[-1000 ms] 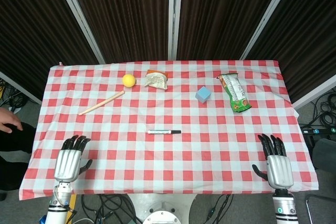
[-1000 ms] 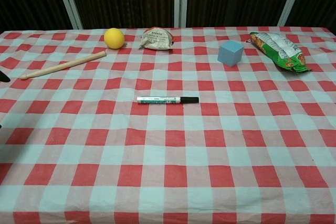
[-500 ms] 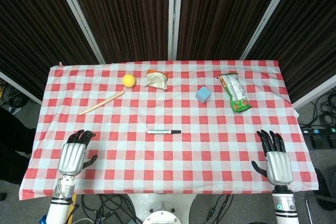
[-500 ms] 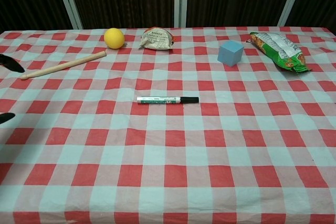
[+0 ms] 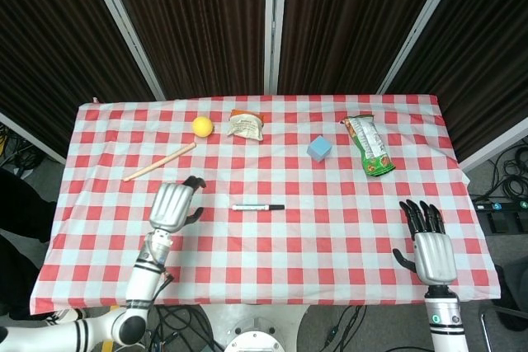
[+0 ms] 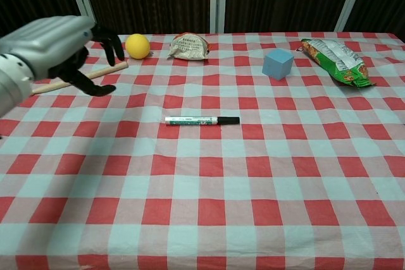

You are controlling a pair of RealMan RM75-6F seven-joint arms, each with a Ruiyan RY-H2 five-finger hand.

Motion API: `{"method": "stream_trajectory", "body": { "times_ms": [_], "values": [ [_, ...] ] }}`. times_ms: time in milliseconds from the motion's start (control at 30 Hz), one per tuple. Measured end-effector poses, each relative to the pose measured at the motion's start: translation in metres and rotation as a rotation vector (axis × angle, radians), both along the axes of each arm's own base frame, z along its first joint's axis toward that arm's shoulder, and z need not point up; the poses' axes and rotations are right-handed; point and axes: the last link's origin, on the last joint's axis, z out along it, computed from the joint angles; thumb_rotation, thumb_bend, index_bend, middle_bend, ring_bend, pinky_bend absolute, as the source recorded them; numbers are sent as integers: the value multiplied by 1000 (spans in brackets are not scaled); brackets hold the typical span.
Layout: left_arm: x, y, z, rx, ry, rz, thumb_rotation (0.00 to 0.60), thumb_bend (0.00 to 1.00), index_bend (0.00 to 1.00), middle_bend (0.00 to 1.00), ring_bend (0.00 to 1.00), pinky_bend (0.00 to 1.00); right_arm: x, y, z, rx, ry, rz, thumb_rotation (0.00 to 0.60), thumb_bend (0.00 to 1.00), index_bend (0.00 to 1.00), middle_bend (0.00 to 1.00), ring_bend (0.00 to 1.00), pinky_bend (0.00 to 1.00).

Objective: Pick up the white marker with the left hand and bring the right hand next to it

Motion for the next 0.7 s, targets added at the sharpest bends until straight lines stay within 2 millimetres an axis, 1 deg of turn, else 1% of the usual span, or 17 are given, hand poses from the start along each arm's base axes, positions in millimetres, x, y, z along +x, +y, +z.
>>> {"method": "stream_trajectory", "body": {
  "times_ms": [167, 367, 567, 700],
  "values": [
    [33, 4, -37, -77, 20, 13, 600, 261, 442, 487, 929, 944, -3, -3, -1, 12, 8, -8, 600, 63, 87, 81, 0, 0],
    [66, 8, -68, -127, 98, -20, 600, 276, 457, 485, 935, 947, -5, -7, 0, 10, 9, -9, 600, 63, 87, 81, 0, 0],
    [82, 9, -91, -163, 164, -29, 600, 282, 458, 486, 940, 951, -6, -10, -1, 13, 7, -12, 600, 63, 87, 82, 0, 0],
    [87, 10, -102, -170, 186, -34, 600, 283, 458, 486, 940, 951, -9, -11, -2, 15, 7, -17, 600, 63, 86, 81, 0, 0]
  ]
}}
